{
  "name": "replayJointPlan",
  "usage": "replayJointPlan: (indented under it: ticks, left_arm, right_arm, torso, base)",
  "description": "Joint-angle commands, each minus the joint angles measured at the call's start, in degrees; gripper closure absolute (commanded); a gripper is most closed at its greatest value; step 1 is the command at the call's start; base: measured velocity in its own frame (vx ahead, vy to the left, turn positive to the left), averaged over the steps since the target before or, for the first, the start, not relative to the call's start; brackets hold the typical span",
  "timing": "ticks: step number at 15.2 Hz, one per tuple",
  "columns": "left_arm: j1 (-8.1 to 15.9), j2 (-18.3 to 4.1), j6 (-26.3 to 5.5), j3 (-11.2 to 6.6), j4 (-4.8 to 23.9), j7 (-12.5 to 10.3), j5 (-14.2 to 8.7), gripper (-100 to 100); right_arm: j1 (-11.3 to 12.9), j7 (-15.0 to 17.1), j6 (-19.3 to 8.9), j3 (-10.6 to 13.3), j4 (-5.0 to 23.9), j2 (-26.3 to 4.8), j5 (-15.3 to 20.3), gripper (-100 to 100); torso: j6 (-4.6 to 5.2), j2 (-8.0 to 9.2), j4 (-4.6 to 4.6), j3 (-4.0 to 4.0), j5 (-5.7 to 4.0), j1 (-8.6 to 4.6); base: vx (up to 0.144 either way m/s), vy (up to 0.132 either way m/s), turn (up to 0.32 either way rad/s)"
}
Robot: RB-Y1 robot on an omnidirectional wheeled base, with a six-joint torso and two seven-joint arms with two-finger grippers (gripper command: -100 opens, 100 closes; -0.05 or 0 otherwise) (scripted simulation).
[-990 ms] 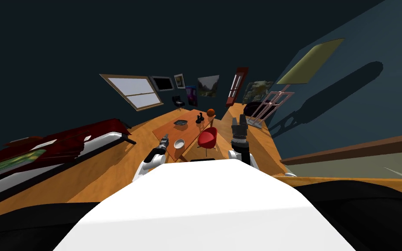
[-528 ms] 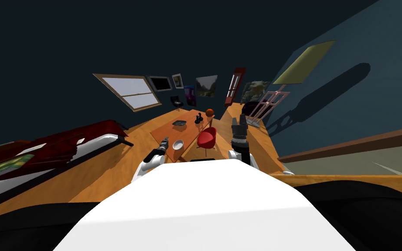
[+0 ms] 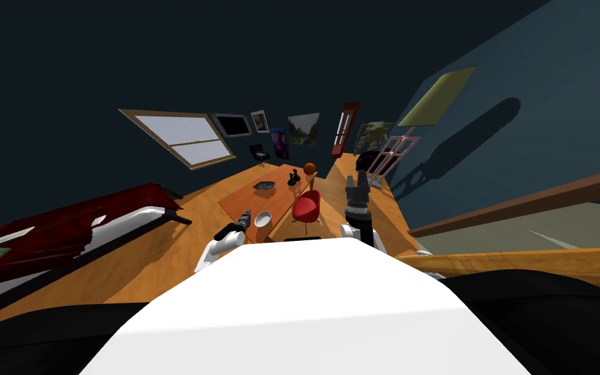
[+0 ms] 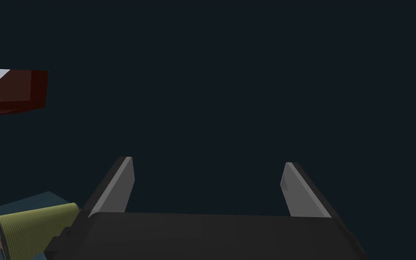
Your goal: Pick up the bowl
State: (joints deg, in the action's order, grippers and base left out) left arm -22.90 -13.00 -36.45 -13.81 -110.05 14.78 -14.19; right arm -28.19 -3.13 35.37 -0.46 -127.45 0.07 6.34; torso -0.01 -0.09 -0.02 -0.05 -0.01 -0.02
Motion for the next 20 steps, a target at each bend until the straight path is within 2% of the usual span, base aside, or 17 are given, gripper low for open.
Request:
replayJointPlan:
  ticks: [1,6,8,9,10,12,13,18,20]
  left_arm:
    - [0.2,0.0,-2.9,-0.74,1.1,0.5,-0.5,-100]
    - [0.5,-0.2,-8.2,-1.41,2.1,1.0,-1.0,-100]
    - [0.7,-0.3,-11.3,-2.06,3.1,1.4,-1.5,-100]
    - [0.7,-0.3,-11.4,-2.06,3.1,1.4,-1.5,-100]
    - [1.0,-0.5,-13.5,-2.69,4.1,1.8,-2.0,-100]
    - [1.0,-0.5,-14.5,-2.69,4.1,1.8,-2.0,-100]
    - [1.2,-0.6,-16.3,-3.28,5.0,2.1,-2.4,-100]
    - [1.4,-0.7,-20.3,-3.84,5.9,2.5,-2.9,-100]
    - [1.6,-0.8,-23.0,-4.36,6.7,2.8,-3.3,-100]
  right_arm:
    - [0.0,0.0,0.0,0.0,0.0,0.0,0.0,0]
    - [0.0,0.0,0.0,0.0,0.0,0.0,0.0,0]
    - [0.0,0.0,0.0,0.0,0.0,0.0,0.0,0]
    - [0.0,0.0,0.0,0.0,0.0,0.0,0.0,0]
    - [0.0,0.0,0.0,0.0,0.0,0.0,0.0,0]
    - [0.0,0.0,0.0,0.0,0.0,0.0,0.0,0]
    - [0.0,0.0,0.0,0.0,0.0,0.0,0.0,0]
    - [0.0,0.0,0.0,0.0,0.0,0.0,0.0,0]
    - [0.0,0.0,0.0,0.0,0.0,0.0,0.0,0]
  torso:
    - [0.0,0.0,0.0,0.0,0.0,0.0]
    - [0.01,0.0,0.0,0.0,0.0,-0.02]
    - [0.03,0.0,0.0,0.0,0.0,-0.01]
    - [0.01,0.0,0.0,0.0,0.0,-0.01]
    - [0.0,0.01,0.0,0.01,0.0,0.0]
    - [0.01,0.0,0.0,0.0,0.0,-0.01]
    - [0.0,0.01,0.0,0.01,0.0,-0.01]
    - [0.01,0.0,0.0,0.0,0.0,0.0]
    - [0.01,0.01,0.0,0.0,0.0,0.0]
  base:
    - [0.025,-0.004,-0.11]
    - [0.021,-0.003,-0.077]
    - [0.023,-0.002,-0.118]
    - [0.016,-0.001,-0.032]
    - [0.019,-0.004,-0.083]
    - [0.022,-0.001,-0.07]
    - [0.022,-0.002,-0.076]
    - [0.021,0.0,-0.073]
    - [0.021,0.001,-0.081]
